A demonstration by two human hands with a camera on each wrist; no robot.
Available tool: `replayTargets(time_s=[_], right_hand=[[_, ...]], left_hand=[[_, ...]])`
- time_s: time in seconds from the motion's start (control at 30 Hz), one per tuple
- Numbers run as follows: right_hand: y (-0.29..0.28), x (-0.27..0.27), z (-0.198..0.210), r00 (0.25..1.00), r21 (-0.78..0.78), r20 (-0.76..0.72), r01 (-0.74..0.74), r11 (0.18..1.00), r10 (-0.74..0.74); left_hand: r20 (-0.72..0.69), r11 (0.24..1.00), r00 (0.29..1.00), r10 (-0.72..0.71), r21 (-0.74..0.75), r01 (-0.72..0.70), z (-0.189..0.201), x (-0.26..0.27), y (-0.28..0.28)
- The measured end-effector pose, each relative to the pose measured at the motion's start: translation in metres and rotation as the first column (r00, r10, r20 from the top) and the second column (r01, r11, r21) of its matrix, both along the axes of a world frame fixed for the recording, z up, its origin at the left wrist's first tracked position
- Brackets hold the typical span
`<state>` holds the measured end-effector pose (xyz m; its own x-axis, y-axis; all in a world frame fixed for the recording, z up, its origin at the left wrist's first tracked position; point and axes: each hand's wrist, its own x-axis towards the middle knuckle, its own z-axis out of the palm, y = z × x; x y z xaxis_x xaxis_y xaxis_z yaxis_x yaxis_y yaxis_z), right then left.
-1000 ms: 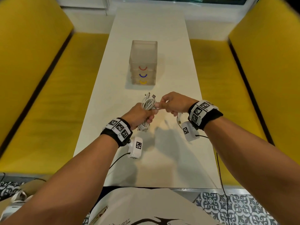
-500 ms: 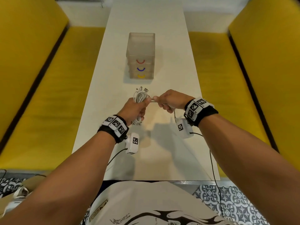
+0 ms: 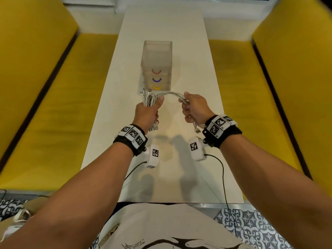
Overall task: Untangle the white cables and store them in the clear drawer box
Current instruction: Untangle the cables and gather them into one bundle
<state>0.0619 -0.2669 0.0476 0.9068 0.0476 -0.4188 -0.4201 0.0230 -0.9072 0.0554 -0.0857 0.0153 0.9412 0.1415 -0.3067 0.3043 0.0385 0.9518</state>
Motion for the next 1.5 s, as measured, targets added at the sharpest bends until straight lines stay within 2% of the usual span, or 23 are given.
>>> replayTargets(time_s=[0.07, 0.17, 0.27, 0.33, 0.43, 0.5, 0.6, 0.67, 0.73, 0.83, 0.87, 1.0, 1.13, 1.23, 1.3, 1.37, 1.5], right_hand=[[0.008, -0.003, -0.001, 0.999, 0.085, 0.001, 0.048, 0.995, -0.049], [0.022, -0.012, -0.007, 0.997, 0.101, 0.064, 0.039, 0.994, -0.045], [0.037, -0.023, -0.014, 0.994, -0.029, 0.108, -0.024, 0.999, 0.027], [0.045, -0.028, -0.018, 0.979, -0.19, 0.172, -0.077, 0.979, 0.11], [0.047, -0.028, -0.016, 0.927, -0.461, 0.253, -0.138, 0.877, 0.279], [0.045, -0.026, -0.013, 0.88, -0.59, 0.243, -0.199, 0.782, 0.407], [0.044, -0.027, -0.013, 0.808, -0.675, 0.185, -0.309, 0.67, 0.559], [0.042, -0.028, -0.016, 0.78, -0.69, 0.158, -0.351, 0.633, 0.605], [0.037, -0.03, -0.016, 0.781, -0.645, 0.155, -0.384, 0.661, 0.605], [0.029, -0.036, -0.012, 0.864, -0.361, 0.088, -0.436, 0.824, 0.495], [0.027, -0.038, -0.011, 0.884, -0.287, 0.049, -0.434, 0.854, 0.466], [0.026, -0.046, -0.012, 0.89, -0.16, 0.055, -0.44, 0.884, 0.453], [0.014, -0.048, -0.01, 0.946, -0.048, 0.096, -0.306, 0.951, 0.309], [0.01, -0.053, -0.009, 0.927, -0.127, 0.17, -0.315, 0.94, 0.334], [0.015, -0.058, -0.008, 0.915, -0.256, 0.191, -0.303, 0.918, 0.355], [0.021, -0.063, -0.007, 0.895, -0.384, 0.215, -0.29, 0.877, 0.39], [0.023, -0.068, -0.01, 0.788, -0.574, 0.273, -0.327, 0.751, 0.552]], left_hand=[[-0.002, 1.0, 1.0, 0.027, 0.015, -0.027, -0.002, -0.001, -0.007], [-0.002, 0.999, 0.999, 0.039, -0.037, -0.039, 0.0, -0.003, -0.016], [0.021, 0.996, 0.999, 0.03, -0.087, -0.028, 0.003, -0.003, -0.024], [0.042, 0.995, 0.999, 0.016, -0.098, -0.012, 0.007, -0.003, -0.026], [0.049, 0.996, 0.999, 0.006, -0.089, -0.002, 0.006, -0.004, -0.027], [0.035, 0.998, 0.999, 0.037, -0.055, -0.035, 0.003, -0.005, -0.026], [0.041, 0.995, 0.994, 0.098, 0.026, -0.099, -0.001, -0.005, -0.025], [0.053, 0.992, 0.993, 0.108, 0.066, -0.112, -0.003, -0.004, -0.023], [0.047, 0.993, 0.993, 0.112, 0.041, -0.114, -0.004, -0.003, -0.02], [0.005, 0.99, 0.992, 0.123, -0.066, -0.122, -0.005, -0.003, -0.018], [-0.012, 0.988, 0.993, 0.121, -0.094, -0.122, -0.006, -0.003, -0.019], [-0.032, 0.977, 0.992, 0.124, -0.173, -0.128, -0.001, 0.0, -0.018], [-0.043, 0.948, 0.99, 0.135, -0.286, -0.141, 0.008, 0.004, -0.005], [-0.061, 0.946, 0.99, 0.131, -0.293, -0.143, 0.009, 0.003, 0.002], [-0.065, 0.96, 0.991, 0.114, -0.252, -0.127, 0.006, 0.002, 0.003], [-0.056, 0.972, 0.994, 0.091, -0.212, -0.101, 0.003, 0.0, 0.002], [-0.058, 0.998, 0.998, 0.032, -0.051, -0.035, 0.0, -0.001, 0.001]])
